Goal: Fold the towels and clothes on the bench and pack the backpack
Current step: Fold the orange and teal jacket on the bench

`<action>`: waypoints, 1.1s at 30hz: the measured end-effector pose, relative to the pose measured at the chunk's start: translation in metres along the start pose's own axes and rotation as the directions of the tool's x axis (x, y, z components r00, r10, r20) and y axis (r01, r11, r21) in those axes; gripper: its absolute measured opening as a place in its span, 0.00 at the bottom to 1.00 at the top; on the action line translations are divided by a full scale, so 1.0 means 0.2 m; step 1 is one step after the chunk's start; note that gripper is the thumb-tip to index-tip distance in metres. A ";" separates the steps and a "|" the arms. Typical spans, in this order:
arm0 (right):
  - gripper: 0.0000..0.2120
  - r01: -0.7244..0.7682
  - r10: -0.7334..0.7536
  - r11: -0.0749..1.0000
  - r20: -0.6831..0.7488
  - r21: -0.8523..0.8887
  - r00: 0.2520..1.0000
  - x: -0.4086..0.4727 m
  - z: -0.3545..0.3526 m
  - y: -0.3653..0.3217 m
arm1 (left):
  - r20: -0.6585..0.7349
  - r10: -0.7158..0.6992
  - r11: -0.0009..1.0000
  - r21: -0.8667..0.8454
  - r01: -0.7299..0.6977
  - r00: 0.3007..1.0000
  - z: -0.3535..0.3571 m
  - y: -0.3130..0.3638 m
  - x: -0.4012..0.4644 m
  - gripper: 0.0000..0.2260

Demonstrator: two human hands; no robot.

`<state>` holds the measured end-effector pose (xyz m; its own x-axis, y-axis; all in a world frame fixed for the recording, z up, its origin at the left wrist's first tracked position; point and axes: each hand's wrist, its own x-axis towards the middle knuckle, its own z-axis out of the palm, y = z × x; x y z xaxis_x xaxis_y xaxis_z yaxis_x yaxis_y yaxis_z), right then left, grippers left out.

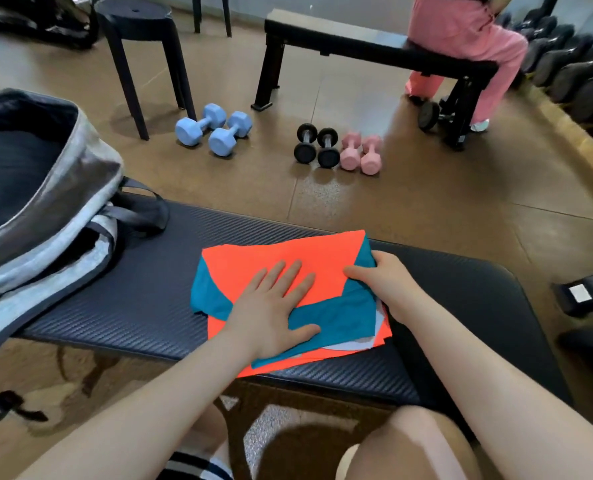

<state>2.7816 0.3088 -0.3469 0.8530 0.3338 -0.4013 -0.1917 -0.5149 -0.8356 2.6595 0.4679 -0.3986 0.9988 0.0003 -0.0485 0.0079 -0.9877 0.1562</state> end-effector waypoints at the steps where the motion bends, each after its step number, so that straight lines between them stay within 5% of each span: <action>1: 0.10 0.018 -0.019 1.000 0.029 0.019 0.999 -0.02 0.00 -0.04 | 0.010 -0.005 1.000 0.009 0.004 1.000 0.00 0.00 0.01 0.42; 4: 0.13 0.189 -0.185 0.964 0.036 -0.185 0.982 -0.07 0.05 -0.17 | 0.053 0.008 0.999 0.034 -0.009 0.999 -0.02 0.01 0.04 0.40; 8: 0.18 0.342 -0.359 0.754 0.085 -0.562 0.930 -0.16 0.25 -0.33 | 0.021 0.096 0.977 -0.194 -0.090 0.995 -0.13 -0.12 0.00 0.34; 10: 0.19 0.363 -0.388 0.677 0.108 -0.640 0.915 -0.21 0.37 -0.38 | -0.224 -0.087 0.984 -0.173 0.048 0.971 -0.14 -0.24 -0.08 0.23; 12: 0.17 0.383 -0.443 0.585 0.114 -0.715 0.889 -0.24 0.50 -0.40 | -0.240 -0.284 0.918 -0.348 0.191 0.928 -0.12 -0.34 -0.18 0.16; 15: 0.15 0.416 -0.457 0.508 0.173 -0.754 0.872 -0.28 0.73 -0.35 | -0.032 -0.377 0.678 -0.691 0.252 0.926 -0.10 -0.43 -0.24 0.15; 18: 0.22 0.497 -0.420 0.485 0.307 -0.720 0.854 -0.33 0.86 -0.29 | 0.062 -0.518 0.245 -0.945 0.217 0.853 -0.13 -0.48 -0.26 0.15; 19: 0.23 0.526 -0.415 0.477 0.347 -0.704 0.841 -0.34 0.87 -0.28 | 0.079 -0.530 0.184 -0.961 0.206 0.845 -0.14 -0.49 -0.26 0.18; 24: 0.20 0.689 -0.304 0.401 0.622 -0.604 0.721 -0.40 0.74 -0.24 | -0.013 -0.349 0.715 -0.650 0.257 0.937 -0.21 -0.53 -0.16 0.20; 25: 0.17 0.686 -0.341 0.491 0.606 -0.536 0.718 -0.40 0.71 -0.26 | -0.015 -0.330 0.752 -0.609 0.253 0.944 -0.20 -0.53 -0.14 0.21; 27: 0.14 0.630 -0.526 0.638 0.347 -0.442 0.776 -0.35 0.64 -0.29 | -0.057 -0.300 0.797 -0.564 0.217 0.952 -0.18 -0.54 -0.13 0.23; 29: 0.16 0.566 -0.600 0.643 0.121 -0.516 0.791 -0.22 0.60 -0.28 | -0.111 -0.277 0.805 -0.569 0.168 0.954 -0.16 -0.54 -0.12 0.24; 33: 0.36 0.399 -0.353 0.490 0.242 -0.775 0.904 -0.07 0.64 -0.12 | -0.110 -0.292 0.787 -0.592 0.173 0.950 -0.15 -0.55 -0.10 0.18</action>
<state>2.7121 0.4175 -0.3699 0.7212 0.6743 -0.1584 0.6226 -0.7313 -0.2784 2.6398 0.5817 -0.3855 0.9521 0.3054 0.0165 0.2076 -0.6850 0.6983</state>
